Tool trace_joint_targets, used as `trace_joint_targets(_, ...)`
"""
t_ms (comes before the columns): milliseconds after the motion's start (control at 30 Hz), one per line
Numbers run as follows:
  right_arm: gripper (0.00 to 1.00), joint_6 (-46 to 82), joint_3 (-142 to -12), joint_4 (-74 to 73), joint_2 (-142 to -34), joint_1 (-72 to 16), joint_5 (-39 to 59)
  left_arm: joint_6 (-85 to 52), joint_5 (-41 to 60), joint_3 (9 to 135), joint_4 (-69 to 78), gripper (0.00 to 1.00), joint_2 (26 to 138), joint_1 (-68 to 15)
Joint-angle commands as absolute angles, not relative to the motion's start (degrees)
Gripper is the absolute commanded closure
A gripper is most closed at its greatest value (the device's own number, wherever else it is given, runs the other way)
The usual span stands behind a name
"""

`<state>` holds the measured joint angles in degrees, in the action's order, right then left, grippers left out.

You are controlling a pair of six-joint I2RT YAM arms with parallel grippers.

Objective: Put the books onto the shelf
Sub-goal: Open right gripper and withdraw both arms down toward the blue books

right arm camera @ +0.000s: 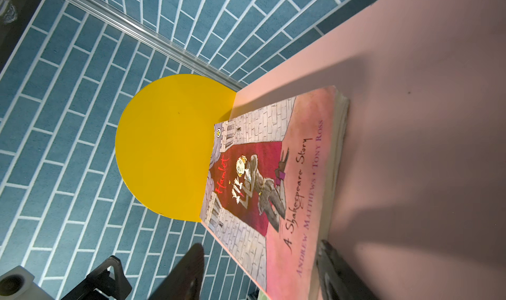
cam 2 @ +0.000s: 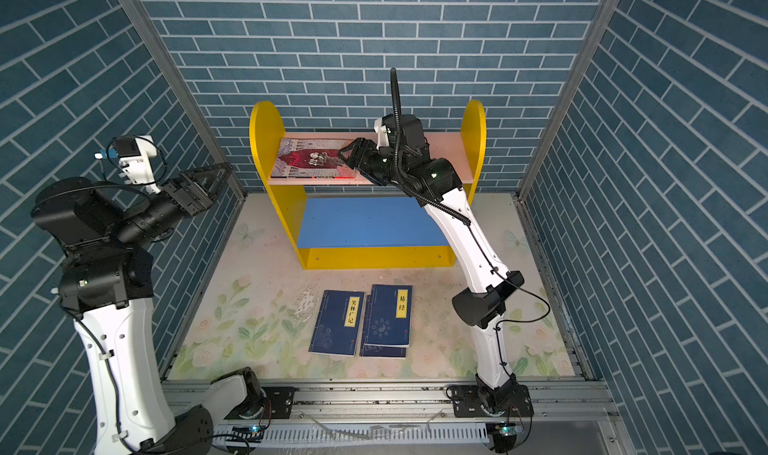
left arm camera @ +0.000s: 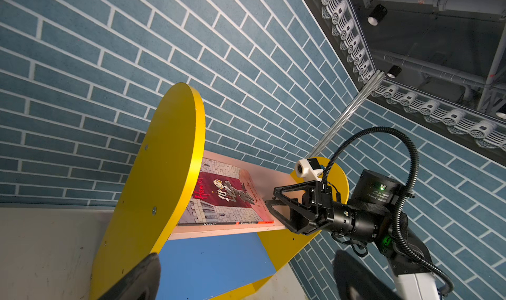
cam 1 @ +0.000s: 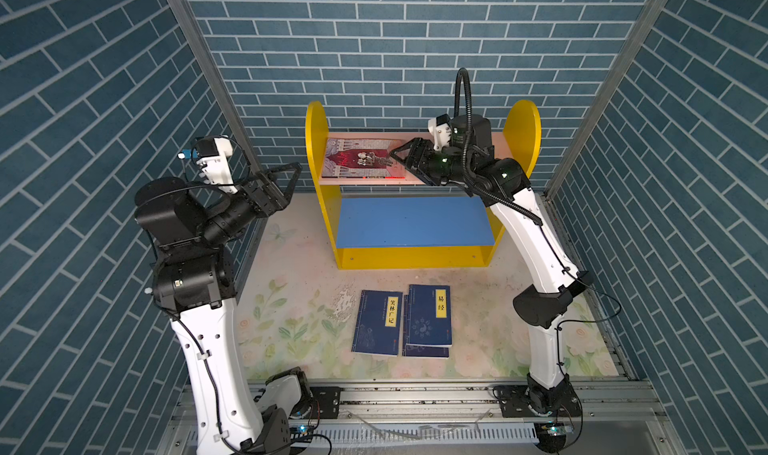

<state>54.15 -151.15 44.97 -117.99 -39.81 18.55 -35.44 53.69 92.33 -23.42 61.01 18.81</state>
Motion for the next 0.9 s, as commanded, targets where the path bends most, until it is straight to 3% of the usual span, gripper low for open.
trace_joint_targets(0,0.34,55.96,-152.53,44.29,-119.60,-39.90,21.06,-35.73,54.60,93.60,-21.97,0.00,60.65,18.45)
trace_joint_targets(200,0.34,55.60,-153.02,45.06,-119.67,-39.92,20.27,-35.73,54.60,93.52,-21.88,0.00,60.79,18.39)
trace_joint_targets(633,0.32,43.07,-153.04,47.03,-109.16,-39.31,5.39,-31.27,53.16,93.44,-25.22,0.00,60.00,18.45)
trace_joint_targets(867,0.33,37.65,-150.41,53.52,-100.79,-40.76,7.69,-26.55,52.08,94.64,-39.83,0.00,58.71,18.46)
